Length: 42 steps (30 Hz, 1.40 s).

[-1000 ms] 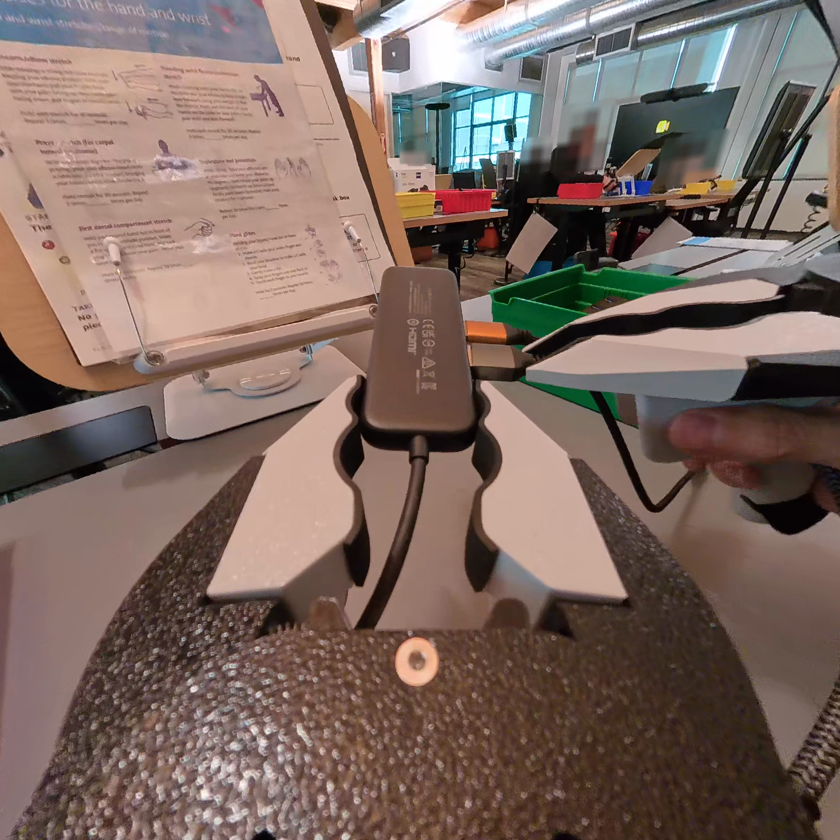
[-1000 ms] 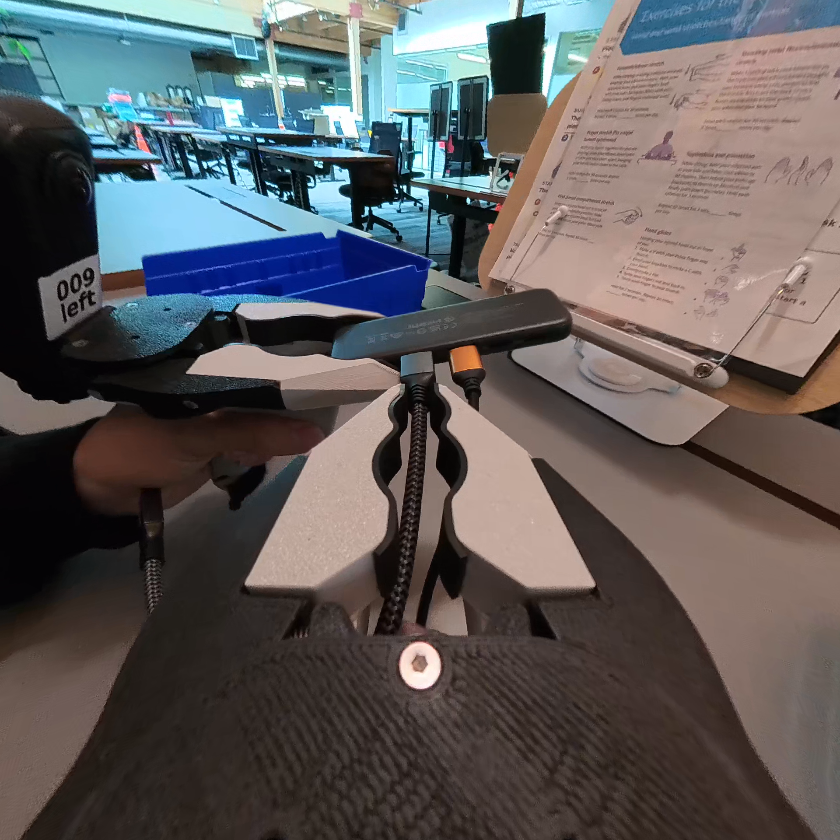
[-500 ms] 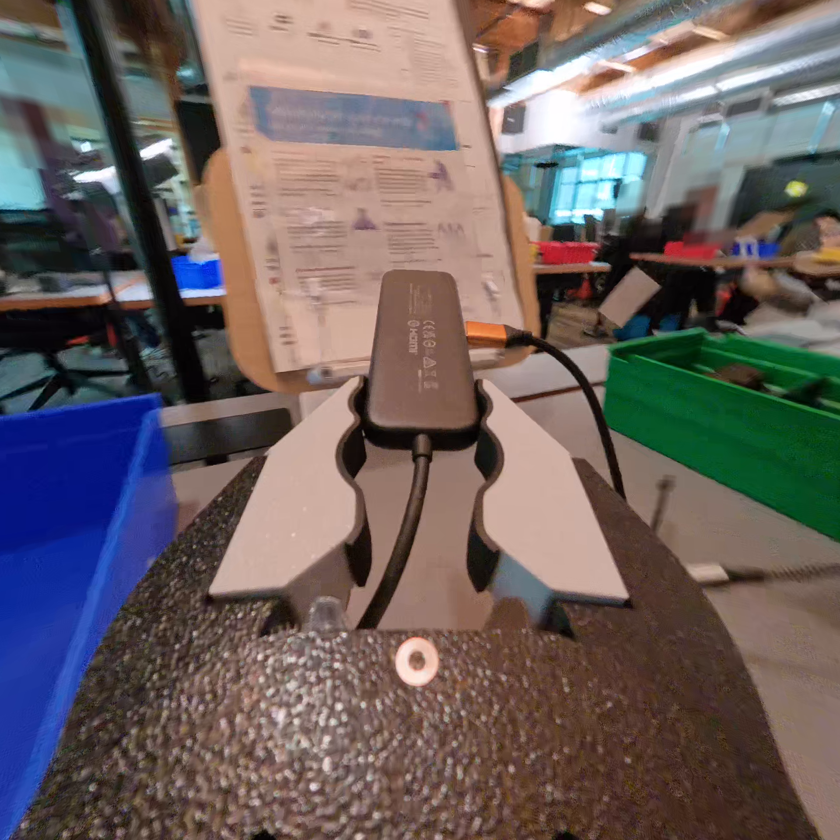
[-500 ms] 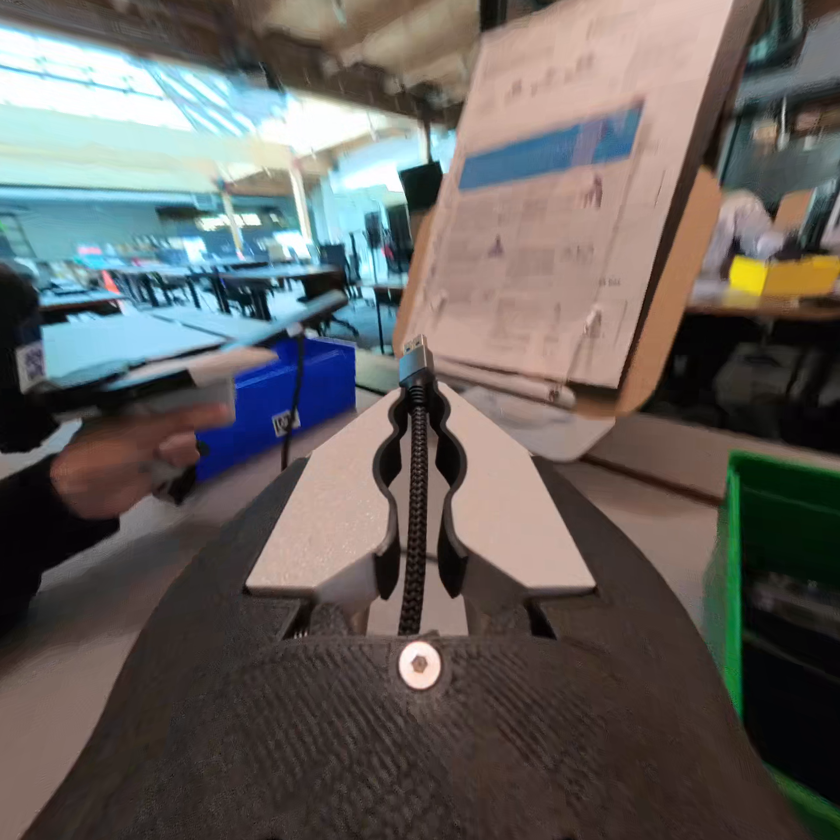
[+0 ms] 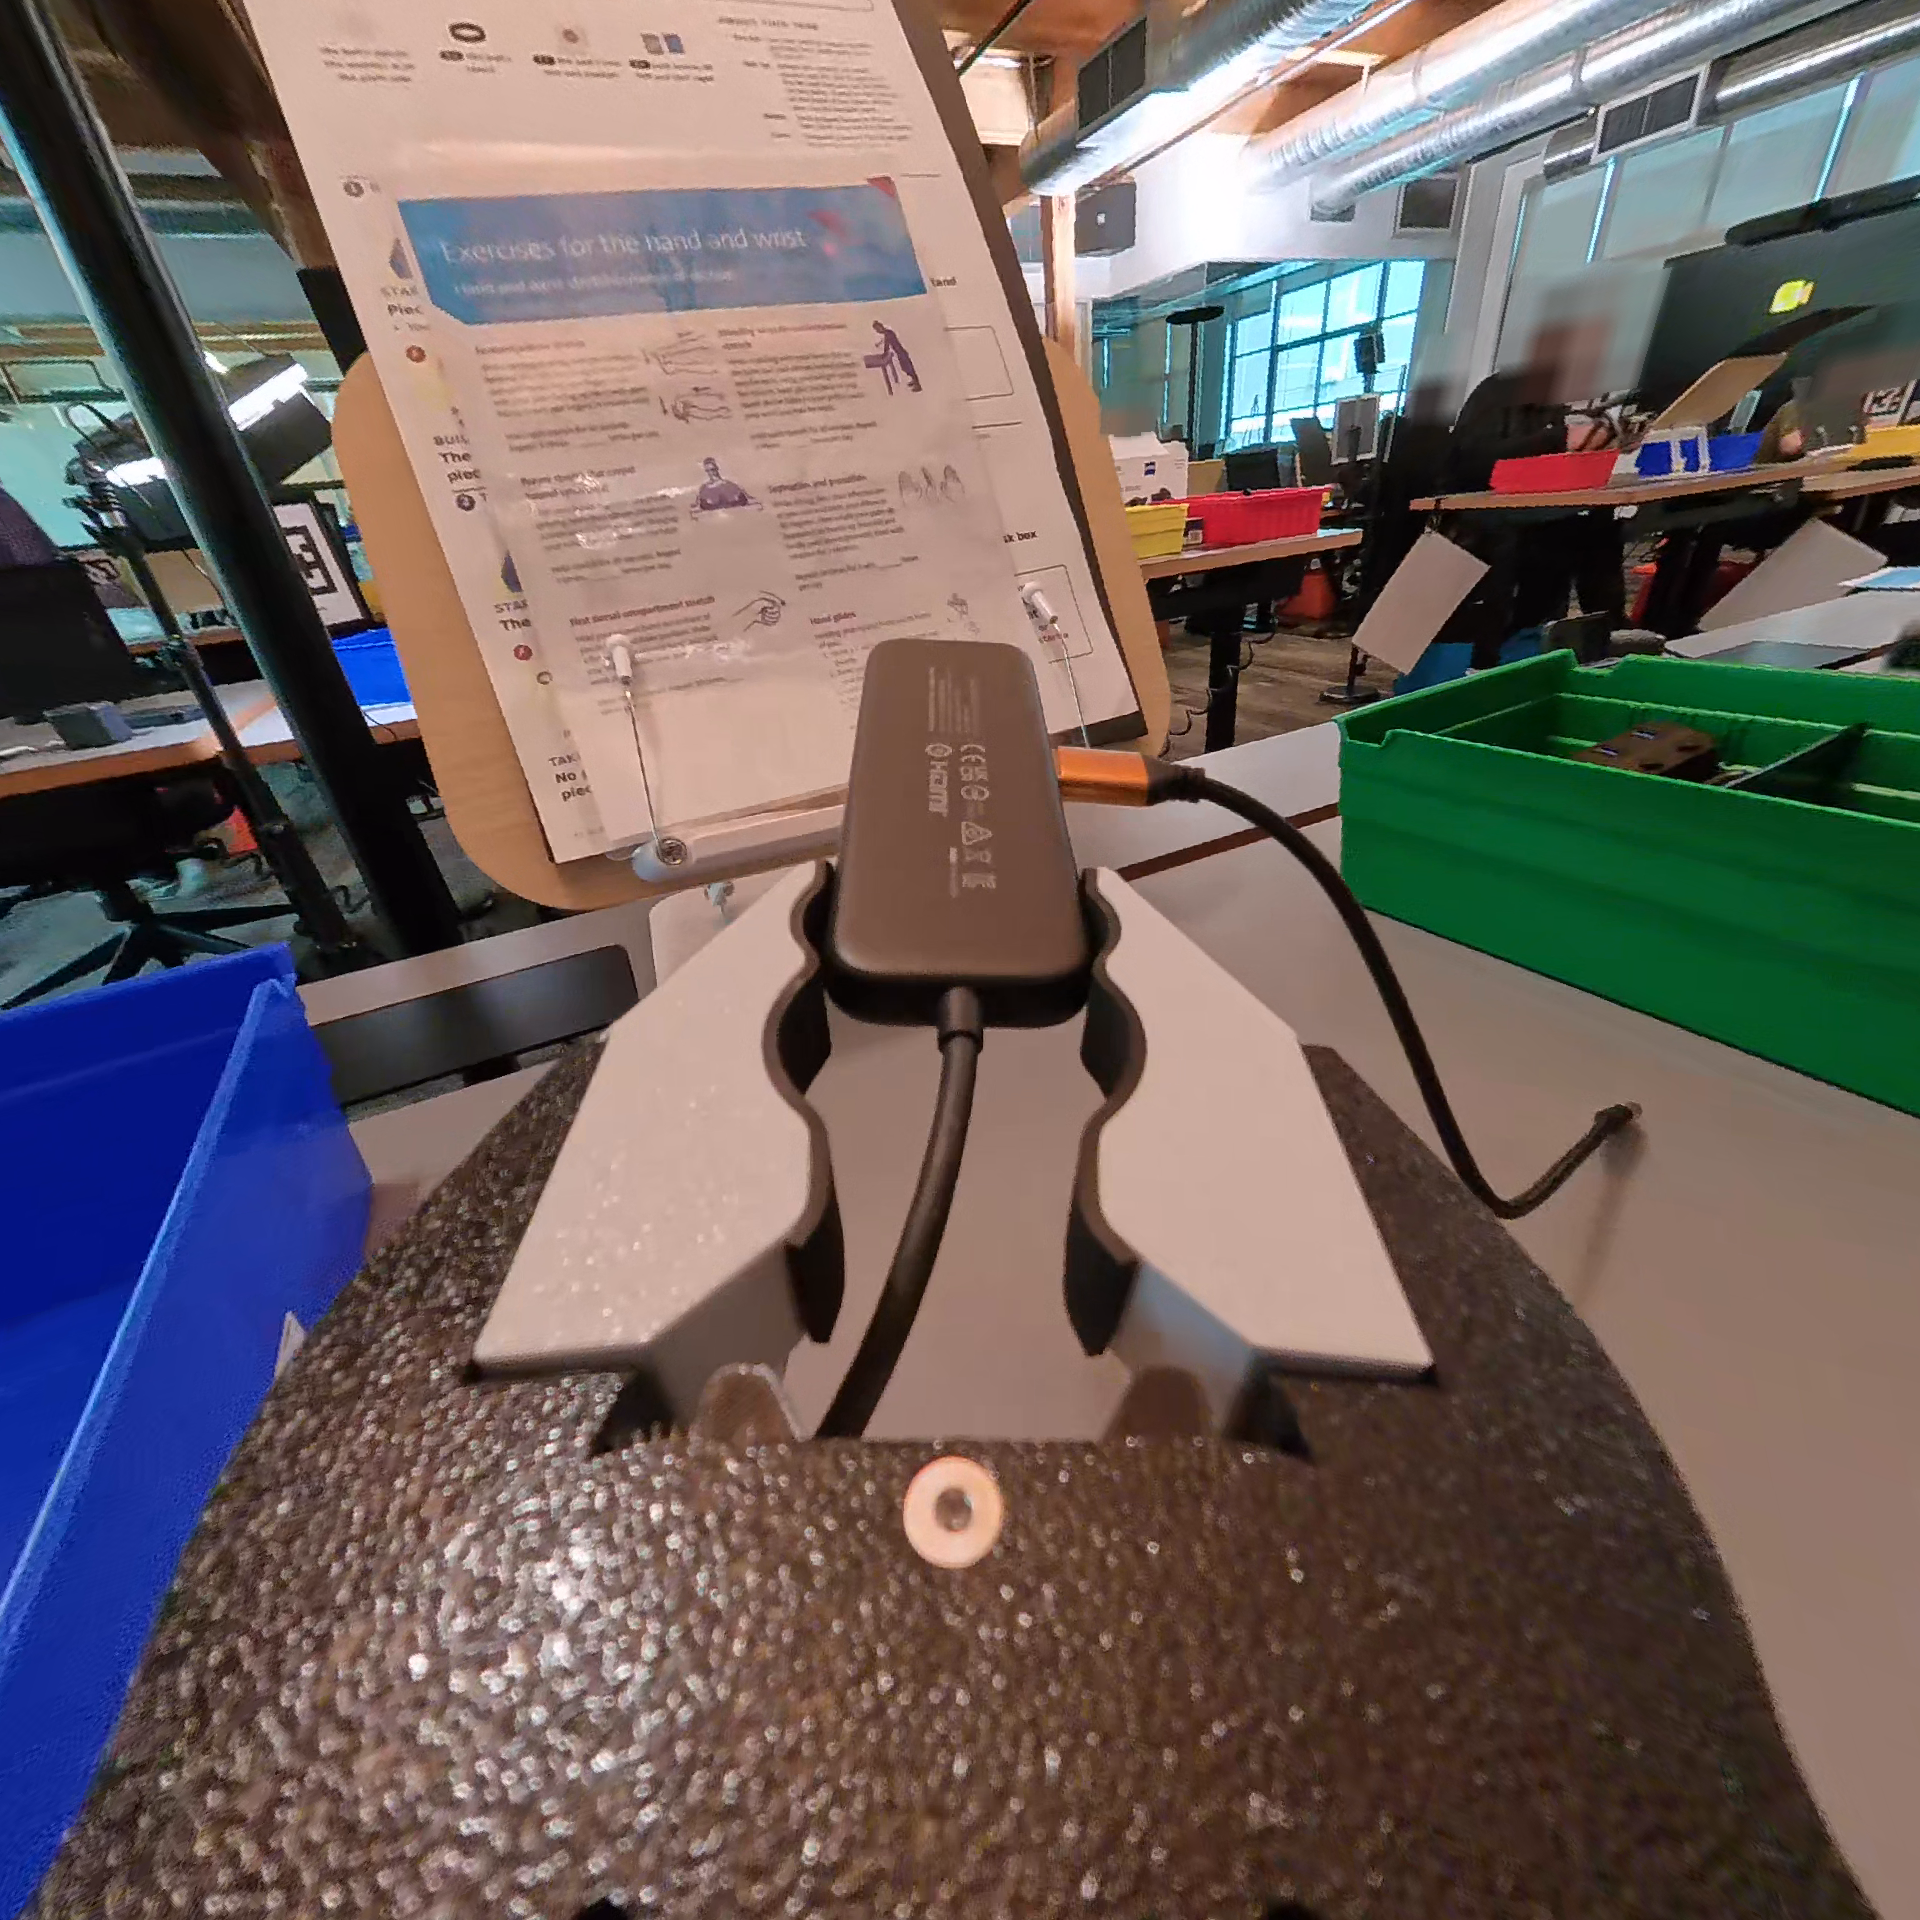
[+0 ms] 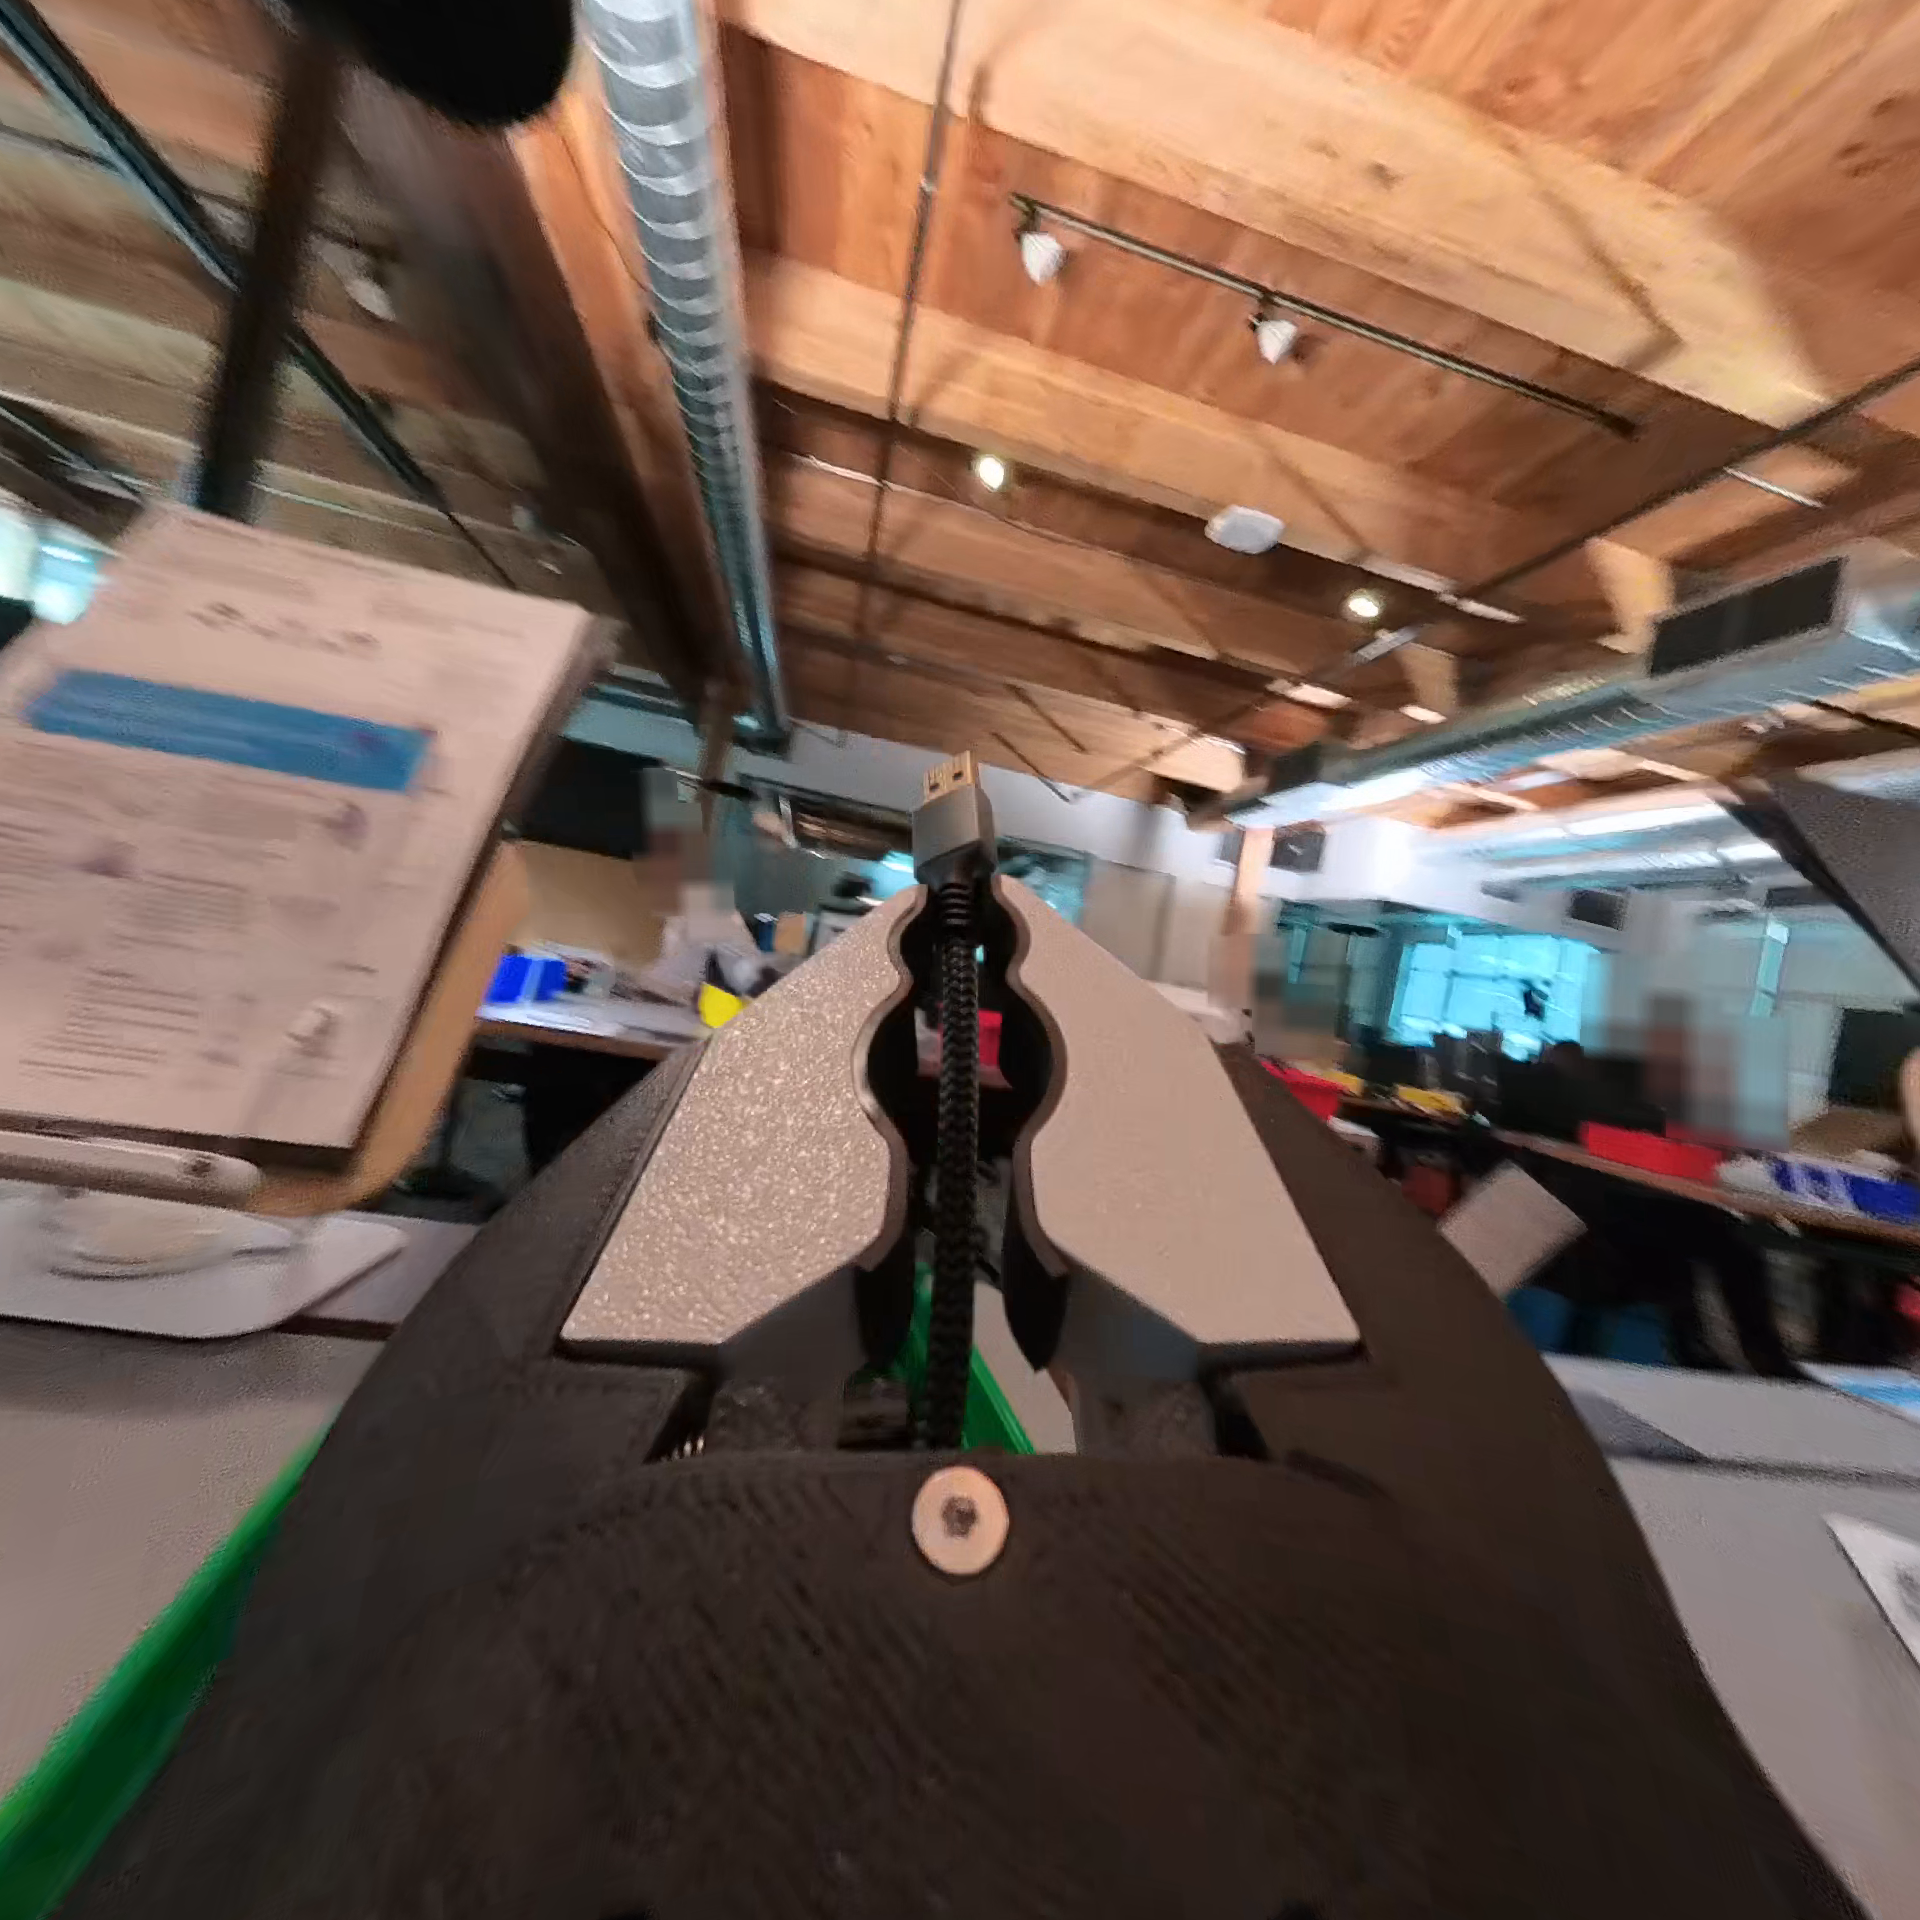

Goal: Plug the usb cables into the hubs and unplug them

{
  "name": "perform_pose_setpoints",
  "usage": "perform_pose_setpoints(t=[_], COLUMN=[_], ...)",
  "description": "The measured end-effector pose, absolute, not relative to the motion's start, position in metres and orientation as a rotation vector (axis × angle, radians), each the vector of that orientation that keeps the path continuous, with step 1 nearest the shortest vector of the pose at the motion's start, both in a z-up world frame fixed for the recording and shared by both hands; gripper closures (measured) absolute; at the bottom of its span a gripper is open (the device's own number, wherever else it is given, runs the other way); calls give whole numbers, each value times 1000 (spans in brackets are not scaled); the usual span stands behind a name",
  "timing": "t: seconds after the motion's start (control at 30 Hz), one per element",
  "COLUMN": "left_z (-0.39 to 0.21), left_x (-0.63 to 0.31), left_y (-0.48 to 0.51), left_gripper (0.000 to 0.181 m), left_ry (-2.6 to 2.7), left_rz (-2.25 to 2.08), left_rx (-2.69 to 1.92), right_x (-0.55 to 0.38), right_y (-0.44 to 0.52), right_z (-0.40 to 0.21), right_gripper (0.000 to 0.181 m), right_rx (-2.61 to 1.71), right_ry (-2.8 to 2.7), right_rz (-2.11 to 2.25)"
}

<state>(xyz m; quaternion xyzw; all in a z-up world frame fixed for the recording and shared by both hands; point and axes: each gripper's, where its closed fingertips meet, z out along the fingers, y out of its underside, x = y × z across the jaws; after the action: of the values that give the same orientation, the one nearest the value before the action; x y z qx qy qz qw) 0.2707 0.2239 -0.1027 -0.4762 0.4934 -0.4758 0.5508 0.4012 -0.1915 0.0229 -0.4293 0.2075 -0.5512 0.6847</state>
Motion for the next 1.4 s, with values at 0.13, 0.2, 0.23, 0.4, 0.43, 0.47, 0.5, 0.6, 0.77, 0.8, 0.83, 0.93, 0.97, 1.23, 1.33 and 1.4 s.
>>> perform_pose_setpoints(t=[0.13,0.2,0.23,0.4,0.43,0.47,0.5,0.6,0.77,0.8,0.83,0.93,0.97,1.23,1.33,1.4], left_z=[-105,-105,-106,-108,-108,-108,-109,-111,-113,-113,-113,-115,-115,-118,-120,-119], left_x=[272,272,273,274,274,274,274,274,276,276,276,276,276,274,275,274], left_y=[223,221,220,217,218,218,219,219,216,216,216,213,211,197,194,189], left_gripper=[136,136,136,136,136,137,137,137,137,137,137,137,137,137,137,136], left_ry=[1178,1180,1187,1203,1201,1199,1199,1201,1218,1217,1217,1228,1235,1324,1344,1357], left_rz=[-1120,-1124,-1123,-1118,-1120,-1124,-1127,-1130,-1139,-1141,-1143,-1156,-1166,-1120,-1130,-1176], left_rx=[-1129,-1125,-1124,-1120,-1122,-1125,-1129,-1136,-1137,-1141,-1144,-1170,-1179,-1233,-1233,-1222], right_x=[434,443,448,466,469,471,474,472,449,438,424,369,356,265,258,265], right_y=[-186,-176,-170,-151,-154,-160,-167,-181,-130,-106,-79,8,32,122,137,142], right_z=[-22,-41,-52,-127,-133,-137,-138,-131,-88,-78,-68,-56,-65,-62,-71,-84], right_gripper=[174,174,173,172,171,170,165,158,141,136,131,125,123,121,124,119], right_rx=[-1132,-1197,-1244,-1724,-1778,-1813,-1833,-1804,-1575,-1536,-1503,-1503,-1575,-1636,-1616,-1650], right_ry=[551,576,595,653,644,672,722,808,624,567,511,306,264,-20,0,24], right_rz=[-1076,-952,-916,-926,-1002,-1060,-1098,-1138,-941,-841,-733,-451,-450,-507,-493,-505])
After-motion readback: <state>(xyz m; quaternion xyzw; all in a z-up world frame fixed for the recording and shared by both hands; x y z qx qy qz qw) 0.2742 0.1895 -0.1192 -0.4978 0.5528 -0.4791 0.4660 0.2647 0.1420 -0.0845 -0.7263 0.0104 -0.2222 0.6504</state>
